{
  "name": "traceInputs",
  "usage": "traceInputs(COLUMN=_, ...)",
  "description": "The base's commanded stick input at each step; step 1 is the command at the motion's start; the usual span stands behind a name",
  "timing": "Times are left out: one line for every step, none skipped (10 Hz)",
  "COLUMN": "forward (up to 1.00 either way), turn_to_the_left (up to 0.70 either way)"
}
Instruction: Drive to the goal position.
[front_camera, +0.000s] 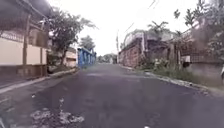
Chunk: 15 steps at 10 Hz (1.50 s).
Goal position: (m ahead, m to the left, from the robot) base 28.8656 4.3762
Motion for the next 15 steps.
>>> traceInputs(forward=0.85, turn_to_the_left=0.00)
traceInputs(forward=0.85, turn_to_the_left=0.00)
traceInputs(forward=0.85, turn_to_the_left=0.00)
traceInputs(forward=0.85, turn_to_the_left=0.00)
traceInputs(forward=0.85, turn_to_the_left=0.16)
traceInputs(forward=0.85, turn_to_the_left=0.29)
traceInputs(forward=0.85, turn_to_the_left=0.24)
traceInputs(forward=0.85, turn_to_the_left=0.00)
traceInputs(forward=0.85, turn_to_the_left=0.00)
traceInputs(forward=0.85, turn_to_the_left=0.00)
traceInputs(forward=0.85, turn_to_the_left=0.00)
traceInputs(forward=0.85, turn_to_the_left=0.00)
traceInputs(forward=0.85, turn_to_the_left=0.00)
traceInputs(forward=0.85, turn_to_the_left=0.00)
traceInputs(forward=0.85, turn_to_the_left=0.00)
